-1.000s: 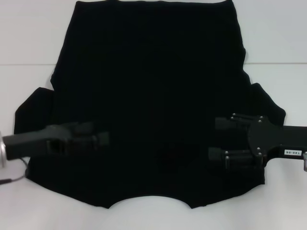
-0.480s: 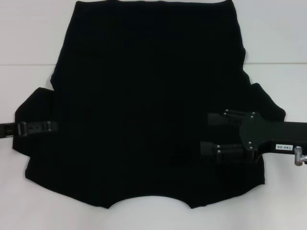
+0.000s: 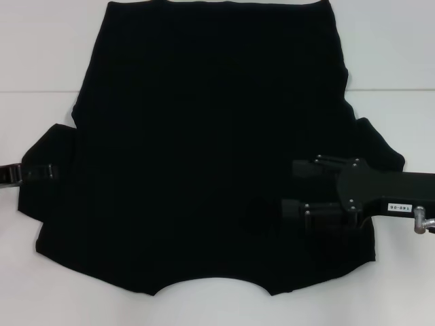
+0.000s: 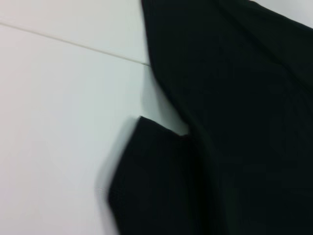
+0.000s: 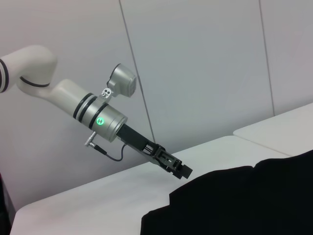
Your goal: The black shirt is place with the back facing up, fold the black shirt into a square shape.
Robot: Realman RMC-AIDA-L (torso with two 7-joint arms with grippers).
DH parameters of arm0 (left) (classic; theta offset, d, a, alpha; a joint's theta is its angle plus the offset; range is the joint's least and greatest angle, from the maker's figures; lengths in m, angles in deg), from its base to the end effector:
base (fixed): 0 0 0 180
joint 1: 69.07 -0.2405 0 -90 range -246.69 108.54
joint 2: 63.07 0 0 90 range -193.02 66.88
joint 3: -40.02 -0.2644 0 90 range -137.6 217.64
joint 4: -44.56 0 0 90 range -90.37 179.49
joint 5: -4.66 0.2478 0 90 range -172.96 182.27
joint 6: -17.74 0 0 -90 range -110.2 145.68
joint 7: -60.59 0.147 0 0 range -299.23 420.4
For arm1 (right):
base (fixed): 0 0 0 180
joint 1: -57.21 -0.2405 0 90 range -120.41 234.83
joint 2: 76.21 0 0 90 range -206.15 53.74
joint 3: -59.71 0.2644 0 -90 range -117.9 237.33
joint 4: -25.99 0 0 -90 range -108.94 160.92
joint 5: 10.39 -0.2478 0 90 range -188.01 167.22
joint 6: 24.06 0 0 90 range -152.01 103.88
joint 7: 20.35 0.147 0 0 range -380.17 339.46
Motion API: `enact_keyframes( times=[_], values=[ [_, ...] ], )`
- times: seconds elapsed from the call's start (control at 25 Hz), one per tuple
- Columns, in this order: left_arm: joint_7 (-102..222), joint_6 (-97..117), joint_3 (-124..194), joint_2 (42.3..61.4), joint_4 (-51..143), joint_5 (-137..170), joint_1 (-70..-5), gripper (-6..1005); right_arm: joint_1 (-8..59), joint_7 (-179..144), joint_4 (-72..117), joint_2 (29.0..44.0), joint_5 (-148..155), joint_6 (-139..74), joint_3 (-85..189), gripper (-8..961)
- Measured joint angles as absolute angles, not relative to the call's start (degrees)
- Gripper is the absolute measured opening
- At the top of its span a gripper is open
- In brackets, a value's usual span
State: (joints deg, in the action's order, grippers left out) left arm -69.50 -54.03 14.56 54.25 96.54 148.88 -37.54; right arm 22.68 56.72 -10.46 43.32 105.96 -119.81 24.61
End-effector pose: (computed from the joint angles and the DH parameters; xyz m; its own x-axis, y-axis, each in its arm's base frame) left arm -0.3733 0.3971 0.0937 0.2909 0.7870 0.5442 0.9310 -0.1016 -0.3507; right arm 0.2607 0.3697 -0.0054 0.7885 -0.2707 -0.5522 -0.3664 -0.9280 -0.0682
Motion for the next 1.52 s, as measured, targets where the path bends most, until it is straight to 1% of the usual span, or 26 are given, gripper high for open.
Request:
enact_keyframes(
  times=[0.24, 0.56, 1.52],
  values=[
    [-69.9, -48.7, 13.5, 55.03, 95.7, 151.6, -37.6, 934, 22.9, 56.7, -10.5, 43.23, 106.0, -119.8, 24.7, 916],
    [-69.3, -48.2, 12.9, 55.39, 95.1, 151.7, -38.0, 914, 22.9, 56.7, -10.5, 43.23, 106.0, -119.8, 24.7, 912],
    [-69.1, -48.3, 9.1, 55.58, 95.3, 153.0, -38.0, 855, 23.2, 56.7, -10.5, 43.15, 106.0, -119.1, 24.8, 901]
  ],
)
